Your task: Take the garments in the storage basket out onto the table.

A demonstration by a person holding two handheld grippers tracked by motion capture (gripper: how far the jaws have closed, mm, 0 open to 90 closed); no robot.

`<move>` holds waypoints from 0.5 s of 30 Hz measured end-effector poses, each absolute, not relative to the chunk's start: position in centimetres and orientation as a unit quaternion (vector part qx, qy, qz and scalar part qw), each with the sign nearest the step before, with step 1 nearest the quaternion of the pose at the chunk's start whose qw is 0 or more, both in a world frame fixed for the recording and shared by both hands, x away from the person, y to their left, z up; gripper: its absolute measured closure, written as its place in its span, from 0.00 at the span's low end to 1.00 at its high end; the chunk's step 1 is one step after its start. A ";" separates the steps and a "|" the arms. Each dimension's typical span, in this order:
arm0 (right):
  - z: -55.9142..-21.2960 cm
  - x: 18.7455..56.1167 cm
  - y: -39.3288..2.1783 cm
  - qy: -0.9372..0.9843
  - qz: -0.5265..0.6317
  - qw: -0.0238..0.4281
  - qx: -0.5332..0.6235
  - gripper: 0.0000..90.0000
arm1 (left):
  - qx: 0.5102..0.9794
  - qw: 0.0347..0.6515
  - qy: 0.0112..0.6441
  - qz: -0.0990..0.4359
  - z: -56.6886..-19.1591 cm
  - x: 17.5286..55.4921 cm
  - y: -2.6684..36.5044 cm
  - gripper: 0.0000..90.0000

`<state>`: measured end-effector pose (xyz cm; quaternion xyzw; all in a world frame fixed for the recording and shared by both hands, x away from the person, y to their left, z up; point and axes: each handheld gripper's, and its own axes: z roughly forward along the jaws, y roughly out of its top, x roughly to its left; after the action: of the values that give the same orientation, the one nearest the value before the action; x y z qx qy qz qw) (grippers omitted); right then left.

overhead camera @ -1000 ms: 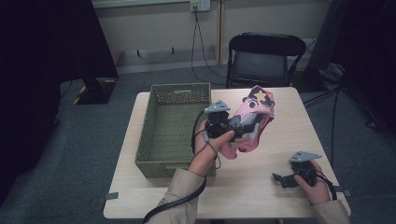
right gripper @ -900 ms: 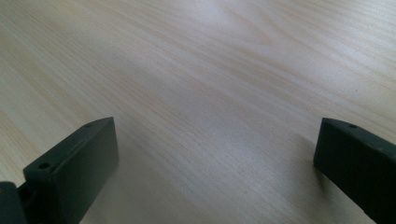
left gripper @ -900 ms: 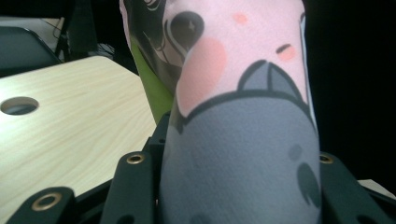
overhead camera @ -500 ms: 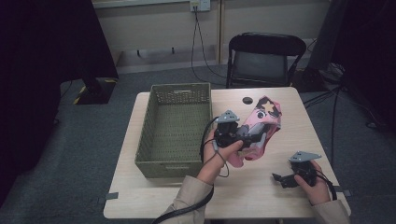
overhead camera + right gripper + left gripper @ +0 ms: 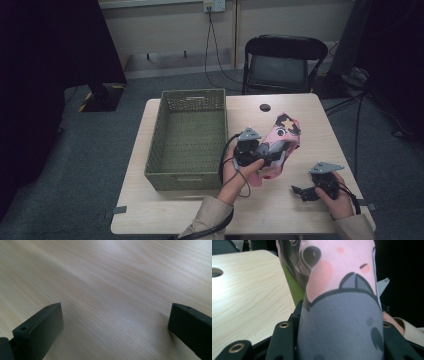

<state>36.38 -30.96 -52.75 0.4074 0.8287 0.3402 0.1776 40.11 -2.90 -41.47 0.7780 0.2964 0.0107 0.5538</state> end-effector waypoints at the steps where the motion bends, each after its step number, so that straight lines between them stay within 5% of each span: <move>1: -52.8 36.4 -31.0 0.829 0.340 0.178 0.407 0.00 | 0.779 0.551 0.297 0.011 -41.7 40.1 -3.1 0.62; 15: -52.8 36.4 -31.0 0.829 0.340 0.178 0.407 0.00 | 0.791 0.527 0.308 0.030 -43.8 40.3 -5.1 0.61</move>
<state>36.37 -30.96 -52.75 0.4075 0.8287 0.3401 0.1775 40.26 -5.12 -43.78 0.7915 0.3078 0.0304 0.5272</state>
